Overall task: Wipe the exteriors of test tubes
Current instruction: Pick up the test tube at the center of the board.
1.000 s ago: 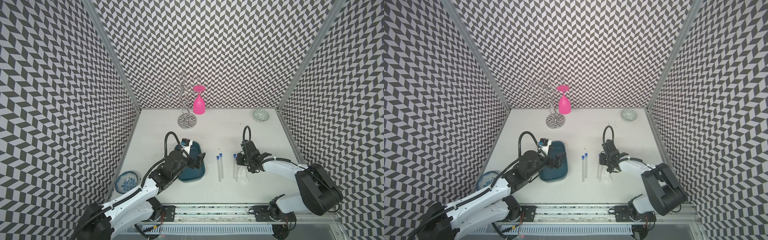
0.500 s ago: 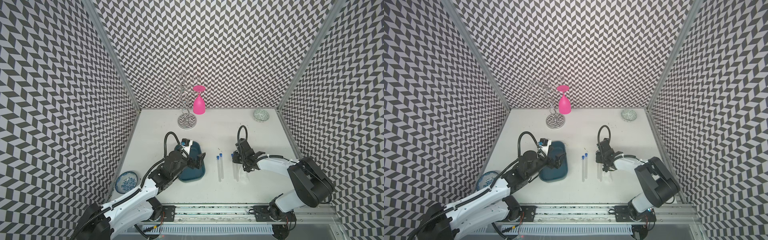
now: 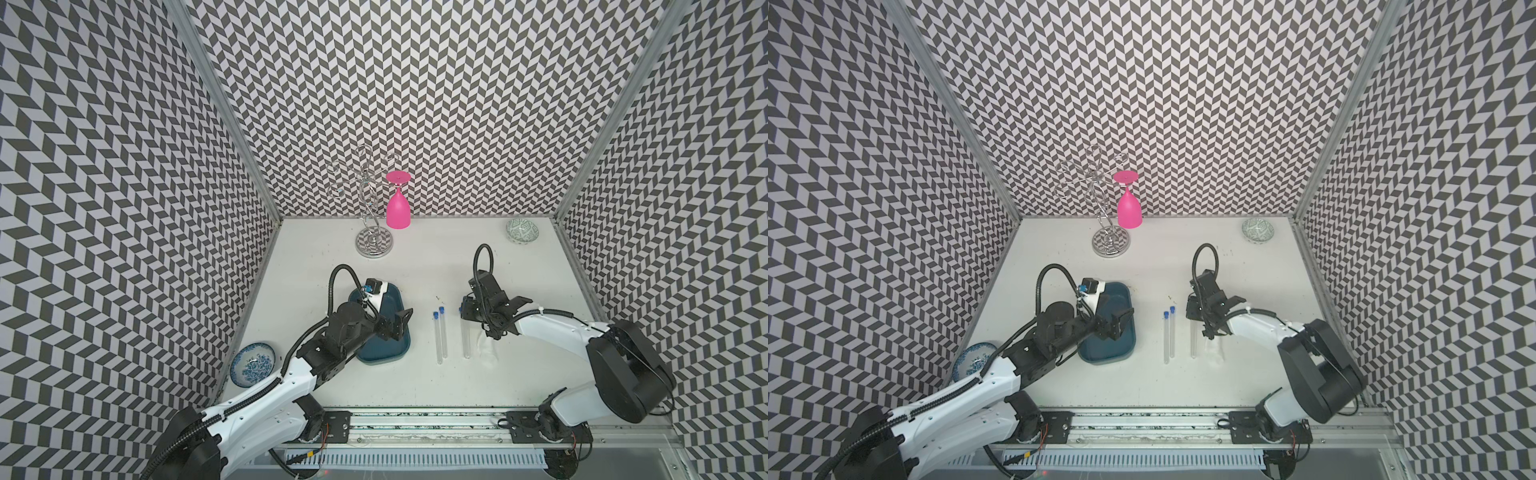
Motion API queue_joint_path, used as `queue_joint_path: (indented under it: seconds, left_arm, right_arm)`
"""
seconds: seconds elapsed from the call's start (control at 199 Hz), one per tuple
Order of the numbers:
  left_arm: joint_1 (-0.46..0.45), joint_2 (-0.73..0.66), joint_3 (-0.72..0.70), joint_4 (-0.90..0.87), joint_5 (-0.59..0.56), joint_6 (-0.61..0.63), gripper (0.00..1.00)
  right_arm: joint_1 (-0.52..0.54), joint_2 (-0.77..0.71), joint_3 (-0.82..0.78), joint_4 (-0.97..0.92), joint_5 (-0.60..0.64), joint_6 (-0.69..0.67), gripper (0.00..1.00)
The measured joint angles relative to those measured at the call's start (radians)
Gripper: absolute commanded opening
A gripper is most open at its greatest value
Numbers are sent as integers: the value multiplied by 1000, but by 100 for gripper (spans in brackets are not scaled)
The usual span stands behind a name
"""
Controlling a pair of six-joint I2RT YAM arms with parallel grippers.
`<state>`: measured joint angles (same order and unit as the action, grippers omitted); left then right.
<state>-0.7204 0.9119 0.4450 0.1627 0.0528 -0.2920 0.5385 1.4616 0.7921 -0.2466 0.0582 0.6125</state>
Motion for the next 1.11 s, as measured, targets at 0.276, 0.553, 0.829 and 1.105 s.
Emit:
queue_joint_path:
  seconds: [0.276,0.553,0.829,1.105]
  left_arm:
    - [0,89,-9,139,196,-79,99]
    - [0,173,-10,333,386,-194,93]
    - [29,293,-9,496,507,-333,76]
    - [38,382,27,576,581,-413,55]
  right_arm:
    - [0,-73,153,109,-150,10,7]
    - [7,-74,151,346,-352,103,7]
    - [31,-111,79,556,-445,170,7]
    - [44,-135,20,690,-475,199,7]
